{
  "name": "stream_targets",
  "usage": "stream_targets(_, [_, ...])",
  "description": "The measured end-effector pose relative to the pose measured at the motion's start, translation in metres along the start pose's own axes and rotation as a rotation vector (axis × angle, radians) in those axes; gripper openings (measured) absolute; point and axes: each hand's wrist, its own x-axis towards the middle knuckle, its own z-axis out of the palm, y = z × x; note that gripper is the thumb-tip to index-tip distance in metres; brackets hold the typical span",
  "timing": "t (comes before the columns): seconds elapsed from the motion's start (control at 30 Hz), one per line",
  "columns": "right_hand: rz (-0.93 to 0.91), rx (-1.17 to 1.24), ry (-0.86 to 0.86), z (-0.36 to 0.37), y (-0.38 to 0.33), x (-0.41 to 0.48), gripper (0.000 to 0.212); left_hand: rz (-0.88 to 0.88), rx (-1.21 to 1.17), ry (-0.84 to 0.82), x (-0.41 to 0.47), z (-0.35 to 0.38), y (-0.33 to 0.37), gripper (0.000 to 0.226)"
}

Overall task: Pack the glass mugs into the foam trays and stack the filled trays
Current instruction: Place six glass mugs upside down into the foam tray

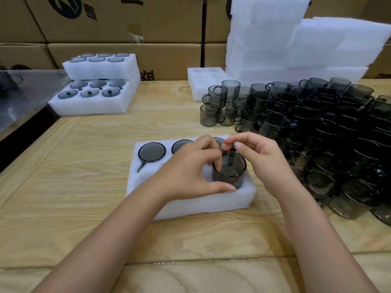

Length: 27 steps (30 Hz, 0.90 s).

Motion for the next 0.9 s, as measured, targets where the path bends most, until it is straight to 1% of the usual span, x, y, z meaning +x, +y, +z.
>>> stream_targets(0.1, [-0.009,-0.035,-0.012,0.000,0.000,0.000,0.024,0.031,0.141,0.016,-0.001,0.001,0.000,0.038])
stream_targets(0.2, [-0.015,-0.178,-0.048,0.000,-0.001,-0.002,0.024,0.046,0.251,0.047,-0.001,0.003,0.001,0.041])
stream_targets(0.3, [-0.016,-0.315,-0.050,0.001,-0.002,-0.004,0.024,0.038,0.267,0.047,0.000,0.004,0.001,0.042])
stream_targets(0.43, [-0.035,-0.525,-0.054,0.003,-0.007,-0.004,0.027,0.035,0.235,0.011,-0.001,0.004,-0.003,0.037])
stream_targets(0.5, [-0.036,-0.578,-0.073,0.003,-0.009,-0.003,0.028,0.051,0.254,-0.025,0.000,0.004,-0.002,0.043])
stream_targets(0.57, [-0.030,-0.576,-0.079,0.003,-0.010,-0.006,0.029,0.038,0.242,-0.047,0.000,0.002,0.002,0.055])
stream_targets(0.6, [-0.017,-0.520,-0.054,0.002,-0.010,-0.007,0.029,0.012,0.189,-0.026,0.001,0.001,0.004,0.059])
stream_targets(0.67, [0.005,-0.399,0.043,0.004,-0.012,-0.007,0.031,-0.068,0.051,0.082,0.003,-0.003,0.008,0.064])
stream_targets(0.7, [-0.001,-0.406,0.062,0.007,-0.014,-0.006,0.032,-0.094,0.013,0.139,0.005,-0.003,0.012,0.066])
stream_targets(0.73, [-0.021,-0.479,0.028,0.011,-0.017,-0.004,0.034,-0.101,0.014,0.161,0.009,-0.003,0.017,0.070])
stream_targets(0.77, [-0.060,-0.619,-0.067,0.014,-0.018,-0.001,0.038,-0.092,0.053,0.136,0.014,-0.001,0.022,0.074])
stream_targets(0.8, [-0.109,-0.821,-0.206,0.018,-0.018,0.002,0.047,-0.077,0.117,0.068,0.020,0.003,0.028,0.078])
stream_targets(0.83, [-0.129,-1.037,-0.338,0.021,-0.016,0.006,0.060,-0.068,0.180,-0.022,0.025,0.008,0.033,0.081])
stream_targets(0.87, [-0.095,-1.221,-0.430,0.022,-0.013,0.008,0.073,-0.071,0.225,-0.108,0.029,0.013,0.035,0.082])
stream_targets(0.9, [-0.027,-1.328,-0.473,0.022,-0.011,0.009,0.081,-0.087,0.241,-0.171,0.031,0.017,0.034,0.080])
